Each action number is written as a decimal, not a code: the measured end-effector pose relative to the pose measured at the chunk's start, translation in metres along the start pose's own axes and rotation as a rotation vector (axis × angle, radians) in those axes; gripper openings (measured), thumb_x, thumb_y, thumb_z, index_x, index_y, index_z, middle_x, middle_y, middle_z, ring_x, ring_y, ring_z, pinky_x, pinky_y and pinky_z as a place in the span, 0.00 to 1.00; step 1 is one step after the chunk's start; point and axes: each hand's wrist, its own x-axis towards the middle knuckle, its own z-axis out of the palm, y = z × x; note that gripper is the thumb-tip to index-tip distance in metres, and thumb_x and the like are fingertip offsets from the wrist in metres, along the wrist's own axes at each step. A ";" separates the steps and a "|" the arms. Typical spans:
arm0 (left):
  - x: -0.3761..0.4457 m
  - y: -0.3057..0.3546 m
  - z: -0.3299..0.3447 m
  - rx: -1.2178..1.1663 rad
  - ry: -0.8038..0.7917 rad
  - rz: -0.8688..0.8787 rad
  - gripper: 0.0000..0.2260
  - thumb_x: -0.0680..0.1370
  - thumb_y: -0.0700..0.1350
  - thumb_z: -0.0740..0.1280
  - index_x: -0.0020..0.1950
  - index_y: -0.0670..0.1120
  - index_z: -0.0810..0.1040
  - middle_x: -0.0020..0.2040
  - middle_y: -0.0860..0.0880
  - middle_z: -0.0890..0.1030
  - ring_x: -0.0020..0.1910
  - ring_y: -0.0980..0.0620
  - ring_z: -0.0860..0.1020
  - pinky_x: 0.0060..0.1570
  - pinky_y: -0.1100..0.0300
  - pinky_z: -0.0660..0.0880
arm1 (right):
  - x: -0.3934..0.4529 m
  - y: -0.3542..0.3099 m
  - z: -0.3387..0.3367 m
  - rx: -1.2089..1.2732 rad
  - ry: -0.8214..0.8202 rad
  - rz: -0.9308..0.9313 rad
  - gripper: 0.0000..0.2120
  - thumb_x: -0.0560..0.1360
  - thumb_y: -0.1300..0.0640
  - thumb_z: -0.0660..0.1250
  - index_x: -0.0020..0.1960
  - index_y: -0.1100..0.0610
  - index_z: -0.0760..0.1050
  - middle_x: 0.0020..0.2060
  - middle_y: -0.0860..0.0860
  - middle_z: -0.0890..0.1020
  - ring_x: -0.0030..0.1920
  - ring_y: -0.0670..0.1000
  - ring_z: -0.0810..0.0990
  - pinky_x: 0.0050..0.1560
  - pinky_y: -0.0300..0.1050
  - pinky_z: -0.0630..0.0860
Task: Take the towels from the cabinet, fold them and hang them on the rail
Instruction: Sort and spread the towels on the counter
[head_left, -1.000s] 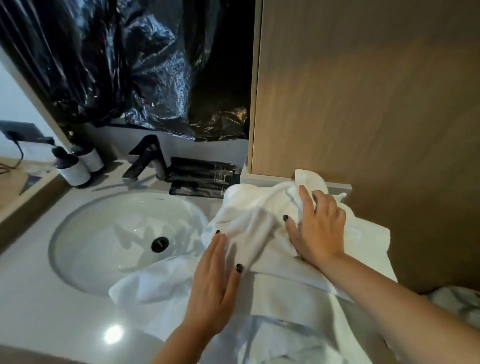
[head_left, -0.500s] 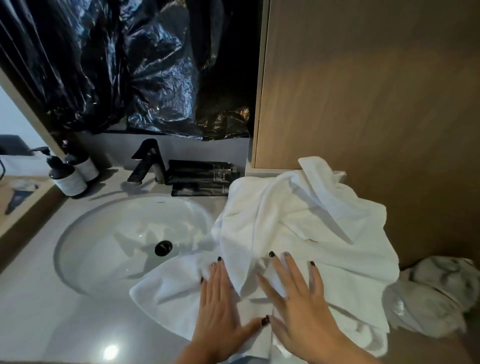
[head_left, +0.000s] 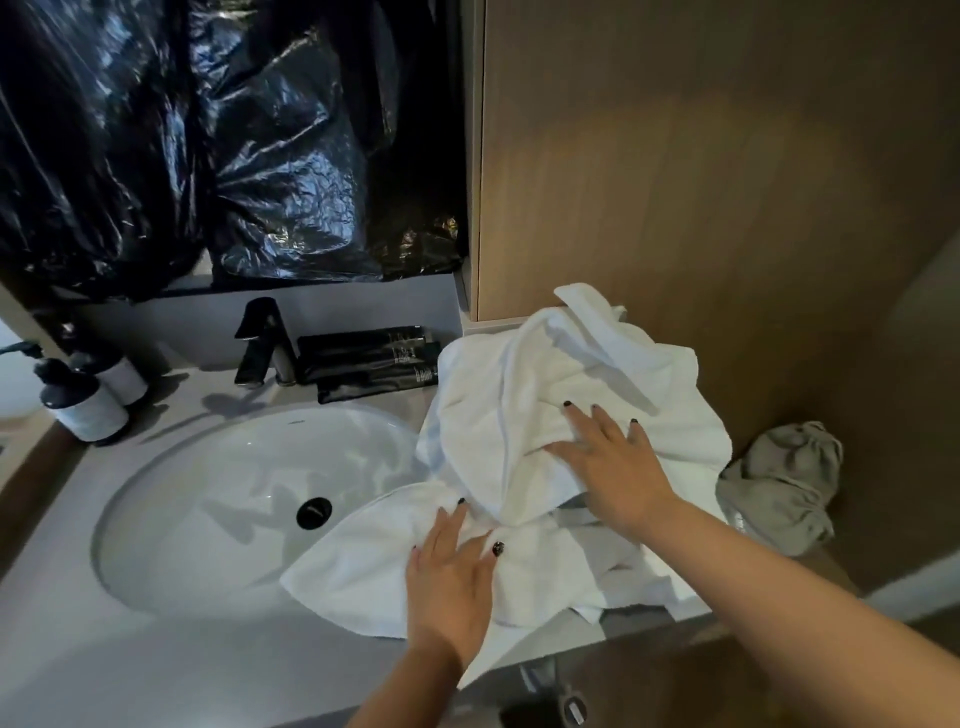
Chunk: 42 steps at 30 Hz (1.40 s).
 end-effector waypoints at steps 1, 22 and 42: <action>-0.004 0.002 -0.010 -0.093 -0.021 -0.035 0.19 0.83 0.54 0.52 0.65 0.55 0.79 0.72 0.61 0.67 0.75 0.57 0.62 0.74 0.48 0.61 | 0.001 0.001 -0.002 0.039 -0.004 0.018 0.34 0.76 0.40 0.66 0.77 0.40 0.55 0.80 0.52 0.42 0.79 0.60 0.45 0.74 0.67 0.54; -0.002 0.064 -0.170 -0.959 0.490 -0.247 0.15 0.83 0.49 0.58 0.36 0.49 0.70 0.35 0.49 0.72 0.36 0.51 0.70 0.39 0.52 0.67 | -0.070 -0.091 -0.032 0.864 0.410 -0.133 0.28 0.78 0.37 0.54 0.73 0.50 0.66 0.69 0.41 0.67 0.69 0.42 0.63 0.70 0.40 0.58; -0.012 0.053 -0.068 -0.012 -0.082 0.008 0.42 0.71 0.57 0.74 0.74 0.50 0.50 0.71 0.50 0.61 0.59 0.46 0.75 0.51 0.52 0.75 | -0.119 -0.075 0.062 0.542 0.334 0.442 0.41 0.69 0.35 0.70 0.75 0.44 0.54 0.78 0.57 0.51 0.78 0.62 0.49 0.72 0.65 0.56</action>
